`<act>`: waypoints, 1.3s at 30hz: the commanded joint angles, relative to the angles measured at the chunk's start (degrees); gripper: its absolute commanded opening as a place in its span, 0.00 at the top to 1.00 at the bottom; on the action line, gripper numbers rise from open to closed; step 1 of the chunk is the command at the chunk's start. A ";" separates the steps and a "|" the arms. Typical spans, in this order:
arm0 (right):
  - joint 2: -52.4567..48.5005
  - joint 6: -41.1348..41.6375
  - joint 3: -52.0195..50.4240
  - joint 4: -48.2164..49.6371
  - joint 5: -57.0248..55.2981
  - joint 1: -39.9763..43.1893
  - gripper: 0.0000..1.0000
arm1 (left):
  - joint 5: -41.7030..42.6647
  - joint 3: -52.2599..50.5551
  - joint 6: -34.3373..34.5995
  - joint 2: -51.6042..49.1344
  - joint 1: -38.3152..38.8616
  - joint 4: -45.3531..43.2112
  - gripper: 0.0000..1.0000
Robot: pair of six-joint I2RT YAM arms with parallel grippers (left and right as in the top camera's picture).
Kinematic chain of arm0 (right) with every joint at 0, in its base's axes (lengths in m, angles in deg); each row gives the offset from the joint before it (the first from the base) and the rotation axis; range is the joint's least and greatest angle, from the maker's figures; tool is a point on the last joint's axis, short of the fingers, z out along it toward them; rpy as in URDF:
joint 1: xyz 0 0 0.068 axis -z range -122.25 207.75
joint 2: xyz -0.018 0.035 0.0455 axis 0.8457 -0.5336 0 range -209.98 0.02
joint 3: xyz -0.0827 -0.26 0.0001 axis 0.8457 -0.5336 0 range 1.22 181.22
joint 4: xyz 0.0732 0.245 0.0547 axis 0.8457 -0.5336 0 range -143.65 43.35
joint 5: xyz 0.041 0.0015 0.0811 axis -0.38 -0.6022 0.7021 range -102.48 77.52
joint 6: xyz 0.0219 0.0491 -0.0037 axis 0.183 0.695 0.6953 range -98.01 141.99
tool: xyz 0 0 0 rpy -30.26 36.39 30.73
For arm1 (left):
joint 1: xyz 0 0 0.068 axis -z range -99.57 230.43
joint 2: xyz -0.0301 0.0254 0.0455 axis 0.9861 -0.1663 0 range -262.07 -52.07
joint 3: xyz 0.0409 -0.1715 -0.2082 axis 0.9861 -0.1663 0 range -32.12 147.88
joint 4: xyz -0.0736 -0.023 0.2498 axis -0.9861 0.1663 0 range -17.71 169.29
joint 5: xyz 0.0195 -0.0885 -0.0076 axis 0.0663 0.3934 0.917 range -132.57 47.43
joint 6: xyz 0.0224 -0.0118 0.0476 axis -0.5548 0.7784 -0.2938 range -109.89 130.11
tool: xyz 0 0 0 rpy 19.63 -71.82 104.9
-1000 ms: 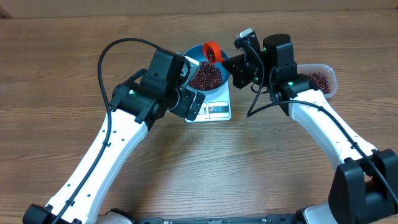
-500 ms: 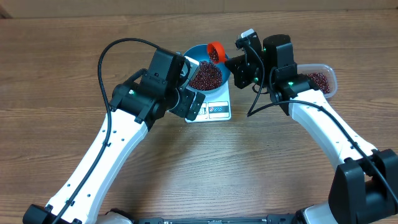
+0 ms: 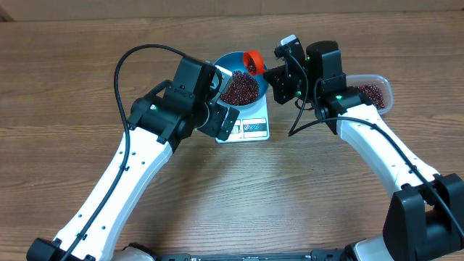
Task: Scoop item into bowl and weigh 150g on scale
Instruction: 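Tilt the red scoop to pour beans into the teal bowl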
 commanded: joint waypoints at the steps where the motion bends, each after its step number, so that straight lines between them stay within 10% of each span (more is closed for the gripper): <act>1: -0.76 -1.01 1.64 0.24 -0.35 -0.24 0.96 | 0.61 0.92 -1.09 0.11 -0.24 -0.11 0.00; 39: -0.81 -5.79 1.62 -1.86 -4.68 -2.05 0.96 | 0.61 0.92 -1.09 0.11 -0.24 -0.11 0.00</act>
